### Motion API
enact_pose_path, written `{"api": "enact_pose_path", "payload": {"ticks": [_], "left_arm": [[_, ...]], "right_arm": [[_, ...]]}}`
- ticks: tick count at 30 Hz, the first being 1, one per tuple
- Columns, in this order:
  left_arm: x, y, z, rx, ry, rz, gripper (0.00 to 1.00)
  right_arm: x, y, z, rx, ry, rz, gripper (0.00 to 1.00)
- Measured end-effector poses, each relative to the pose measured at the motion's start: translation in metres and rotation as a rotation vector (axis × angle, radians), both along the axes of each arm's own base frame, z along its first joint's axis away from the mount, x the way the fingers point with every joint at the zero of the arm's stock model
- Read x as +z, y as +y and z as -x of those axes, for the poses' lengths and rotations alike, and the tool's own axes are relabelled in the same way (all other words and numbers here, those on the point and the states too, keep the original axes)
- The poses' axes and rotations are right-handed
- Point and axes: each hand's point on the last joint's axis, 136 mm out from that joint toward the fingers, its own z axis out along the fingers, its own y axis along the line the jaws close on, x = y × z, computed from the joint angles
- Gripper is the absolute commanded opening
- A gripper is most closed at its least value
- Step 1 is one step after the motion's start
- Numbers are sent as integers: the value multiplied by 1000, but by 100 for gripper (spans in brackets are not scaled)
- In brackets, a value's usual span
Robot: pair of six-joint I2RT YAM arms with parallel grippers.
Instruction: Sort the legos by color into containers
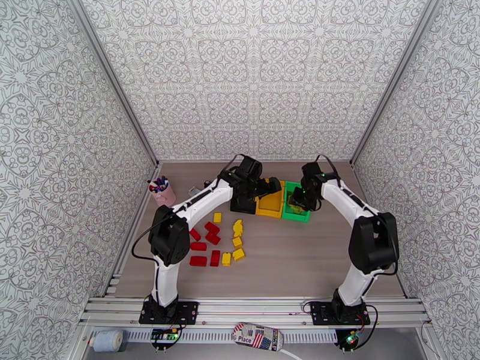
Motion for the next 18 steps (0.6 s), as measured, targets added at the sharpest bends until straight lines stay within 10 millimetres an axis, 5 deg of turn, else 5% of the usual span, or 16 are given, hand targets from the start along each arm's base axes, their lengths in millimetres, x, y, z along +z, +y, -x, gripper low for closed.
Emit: {"api": "enact_pose_path", "payload": {"ticks": [8, 14, 18], "left_arm": [[-2, 42, 24, 48, -5, -93, 99], [8, 82, 56, 95, -31, -145, 99], [-3, 109, 81, 126, -12, -192, 99]], "right_arm": [[2, -5, -27, 13, -2, 12, 56], [2, -3, -24, 20, 12, 5, 58], [6, 6, -12, 45, 9, 0, 60]]}}
